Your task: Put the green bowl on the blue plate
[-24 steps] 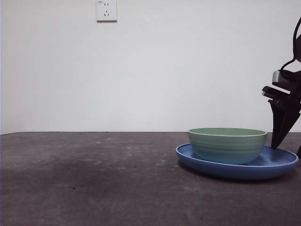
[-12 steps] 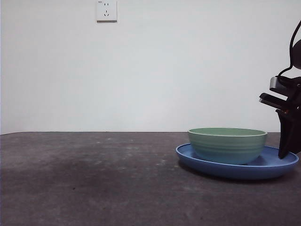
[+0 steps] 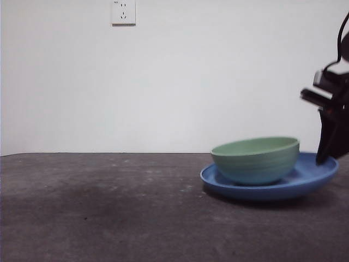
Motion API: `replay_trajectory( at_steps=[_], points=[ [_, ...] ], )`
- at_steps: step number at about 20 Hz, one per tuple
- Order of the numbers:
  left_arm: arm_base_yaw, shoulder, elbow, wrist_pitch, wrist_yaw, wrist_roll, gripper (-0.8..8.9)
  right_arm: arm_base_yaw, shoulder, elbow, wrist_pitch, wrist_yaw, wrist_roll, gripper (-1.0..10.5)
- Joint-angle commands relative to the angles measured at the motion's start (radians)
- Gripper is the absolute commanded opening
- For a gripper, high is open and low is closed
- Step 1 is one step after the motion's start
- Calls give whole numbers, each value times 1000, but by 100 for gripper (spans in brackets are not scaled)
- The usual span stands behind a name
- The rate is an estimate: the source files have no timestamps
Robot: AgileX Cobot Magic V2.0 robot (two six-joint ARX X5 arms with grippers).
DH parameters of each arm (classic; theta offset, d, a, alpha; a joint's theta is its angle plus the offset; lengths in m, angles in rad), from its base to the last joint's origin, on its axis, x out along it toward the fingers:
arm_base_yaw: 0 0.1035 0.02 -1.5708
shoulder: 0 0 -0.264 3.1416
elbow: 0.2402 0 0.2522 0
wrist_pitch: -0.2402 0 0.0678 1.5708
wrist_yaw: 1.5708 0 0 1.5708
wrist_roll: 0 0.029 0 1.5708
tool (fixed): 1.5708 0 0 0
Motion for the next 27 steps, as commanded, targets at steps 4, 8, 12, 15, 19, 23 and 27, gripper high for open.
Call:
replay_trajectory(
  at_steps=[4,8,12,15,19,23,27],
  points=[
    [-6,8,7,7,5,16,288,12,-73,16,24,-96,69,14],
    [-6,9,7,7,5,16,288,75,-86,16,51,-104,120,14],
    [-6,10,7,7,5,16,288,179,-85,16,118,-73,192,14],
    [-6,10,7,6,5,16,288,253,-69,17,168,-46,233,14],
    [-6,10,7,5,5,16,288,318,-9,17,221,-15,275,14],
    [-6,10,7,5,5,16,288,355,68,18,277,6,301,14],
    [-6,10,7,5,5,16,288,374,145,18,312,10,320,14]
  ],
)
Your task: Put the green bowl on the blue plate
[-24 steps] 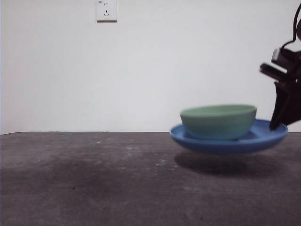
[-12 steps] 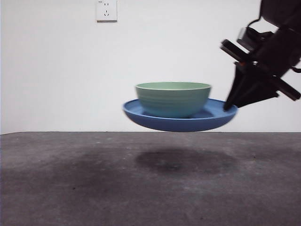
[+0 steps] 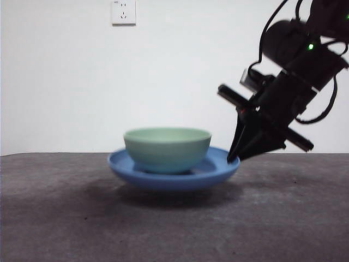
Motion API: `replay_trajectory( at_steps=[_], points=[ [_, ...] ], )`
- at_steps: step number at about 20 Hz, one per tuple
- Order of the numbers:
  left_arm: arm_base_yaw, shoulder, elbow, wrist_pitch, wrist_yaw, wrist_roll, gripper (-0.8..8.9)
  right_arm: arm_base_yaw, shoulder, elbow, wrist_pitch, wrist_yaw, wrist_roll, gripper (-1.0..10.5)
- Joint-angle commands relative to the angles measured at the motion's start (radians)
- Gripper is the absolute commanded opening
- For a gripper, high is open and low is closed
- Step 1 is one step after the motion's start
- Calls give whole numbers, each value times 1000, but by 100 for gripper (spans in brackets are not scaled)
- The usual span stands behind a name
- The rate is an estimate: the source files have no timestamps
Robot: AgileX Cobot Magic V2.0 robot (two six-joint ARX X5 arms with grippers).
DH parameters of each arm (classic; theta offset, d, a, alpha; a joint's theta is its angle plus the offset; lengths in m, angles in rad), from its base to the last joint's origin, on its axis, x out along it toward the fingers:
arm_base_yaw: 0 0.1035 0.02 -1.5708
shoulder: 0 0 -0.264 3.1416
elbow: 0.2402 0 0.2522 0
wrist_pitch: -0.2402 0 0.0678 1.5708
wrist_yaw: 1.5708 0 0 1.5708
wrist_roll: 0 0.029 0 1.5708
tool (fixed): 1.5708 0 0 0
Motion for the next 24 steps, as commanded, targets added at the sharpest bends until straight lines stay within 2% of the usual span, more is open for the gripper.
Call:
replay_trajectory(
  at_steps=[1,8,11,12,17,20,24],
  points=[
    [-6,10,7,5,5,16,288,14,51,18,27,-4,24,14],
    [-6,10,7,3,5,16,288,15,86,18,33,15,26,16],
    [-6,10,7,3,5,16,288,16,85,18,30,14,27,195],
    [-6,10,7,4,5,16,288,18,83,18,26,14,27,221],
    [-6,10,7,4,5,16,288,13,-5,19,-34,35,16,223],
    [-6,10,7,4,5,16,288,10,-124,19,-111,74,-52,223],
    [-6,10,7,5,5,16,288,13,-336,19,-267,65,-175,223]
  ],
)
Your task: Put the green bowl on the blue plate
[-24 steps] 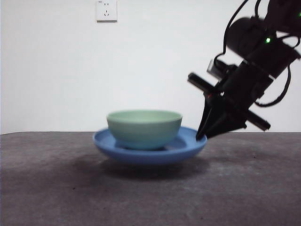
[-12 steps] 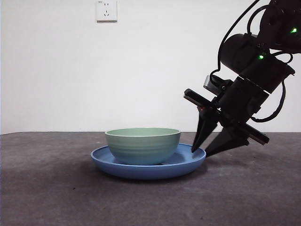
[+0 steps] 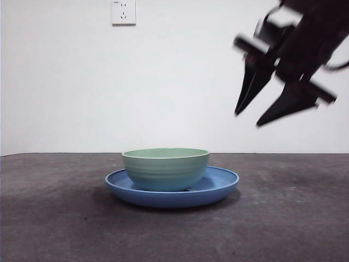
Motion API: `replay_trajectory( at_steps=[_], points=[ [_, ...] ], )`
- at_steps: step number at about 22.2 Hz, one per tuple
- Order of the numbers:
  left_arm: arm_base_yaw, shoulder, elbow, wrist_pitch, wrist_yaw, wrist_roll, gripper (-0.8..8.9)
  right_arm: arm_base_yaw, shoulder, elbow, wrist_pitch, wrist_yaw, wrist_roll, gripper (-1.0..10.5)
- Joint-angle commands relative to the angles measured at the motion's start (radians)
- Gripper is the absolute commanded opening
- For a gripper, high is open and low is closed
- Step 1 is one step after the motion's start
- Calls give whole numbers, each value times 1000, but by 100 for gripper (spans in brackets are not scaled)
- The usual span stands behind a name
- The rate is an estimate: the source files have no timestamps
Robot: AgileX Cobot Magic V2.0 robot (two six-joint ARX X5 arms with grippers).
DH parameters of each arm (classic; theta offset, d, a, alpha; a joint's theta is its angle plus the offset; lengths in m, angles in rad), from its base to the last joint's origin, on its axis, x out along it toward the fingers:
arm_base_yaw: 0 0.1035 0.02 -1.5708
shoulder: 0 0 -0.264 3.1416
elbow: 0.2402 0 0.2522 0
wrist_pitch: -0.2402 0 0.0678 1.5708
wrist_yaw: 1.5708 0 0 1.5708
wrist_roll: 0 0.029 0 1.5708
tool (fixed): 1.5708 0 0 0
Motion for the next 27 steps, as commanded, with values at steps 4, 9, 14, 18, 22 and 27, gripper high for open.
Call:
replay_trajectory(
  at_steps=[4,9,14,18,22,27],
  points=[
    [-6,10,7,6,5,16,288,21,-259,19,-254,-18,-189,223],
    [-6,10,7,5,5,16,288,35,-410,19,-414,-62,-237,223],
    [-6,10,7,5,5,16,288,42,-535,19,-542,-116,-279,223],
    [-6,10,7,5,5,16,288,42,-613,19,-589,-135,-297,223],
    [-6,10,7,5,5,16,288,42,-659,19,-589,-135,-297,223],
    [-6,10,7,5,5,16,284,42,-671,19,-589,-135,-296,223]
  ],
)
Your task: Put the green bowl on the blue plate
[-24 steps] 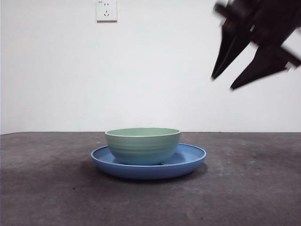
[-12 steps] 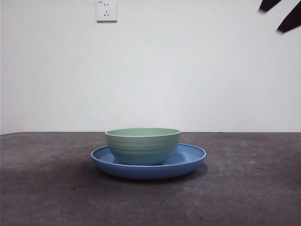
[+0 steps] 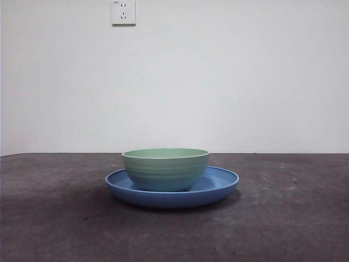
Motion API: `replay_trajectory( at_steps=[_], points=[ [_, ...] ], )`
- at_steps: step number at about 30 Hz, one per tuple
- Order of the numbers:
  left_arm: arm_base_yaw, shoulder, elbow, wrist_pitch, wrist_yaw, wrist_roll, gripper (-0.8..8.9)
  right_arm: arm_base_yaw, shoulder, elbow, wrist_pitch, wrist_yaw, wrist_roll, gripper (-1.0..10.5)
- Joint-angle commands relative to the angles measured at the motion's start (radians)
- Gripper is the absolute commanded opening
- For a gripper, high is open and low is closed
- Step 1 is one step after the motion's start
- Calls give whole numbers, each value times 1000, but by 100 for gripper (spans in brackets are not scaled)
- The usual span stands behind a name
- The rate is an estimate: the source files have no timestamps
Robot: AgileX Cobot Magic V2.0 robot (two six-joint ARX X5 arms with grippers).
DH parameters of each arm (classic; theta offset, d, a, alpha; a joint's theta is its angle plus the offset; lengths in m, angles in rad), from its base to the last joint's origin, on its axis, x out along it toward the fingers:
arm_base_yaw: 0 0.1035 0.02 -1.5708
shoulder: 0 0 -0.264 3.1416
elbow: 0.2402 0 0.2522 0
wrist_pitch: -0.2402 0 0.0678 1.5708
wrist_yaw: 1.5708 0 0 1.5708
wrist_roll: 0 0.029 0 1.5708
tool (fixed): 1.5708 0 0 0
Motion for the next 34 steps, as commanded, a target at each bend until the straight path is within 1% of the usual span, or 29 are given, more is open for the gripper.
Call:
replay_trajectory(
  at_steps=[1,8,9,10,12,13,34],
  points=[
    [-6,10,7,5,5,16,284,6,8,18,5,-3,-13,223],
    [-6,10,7,5,5,16,265,6,9,18,5,-3,-13,220],
    [-6,10,7,4,5,16,226,6,9,18,4,-3,-13,193],
    [-6,10,7,5,5,16,172,6,9,18,2,-3,-14,142],
    [-6,10,7,5,5,16,20,6,9,18,-3,-3,-15,4],
    [-6,10,7,5,5,16,8,6,9,18,-3,-3,-16,7],
    [-6,9,8,6,5,16,9,6,8,18,14,0,-13,6]
  ],
)
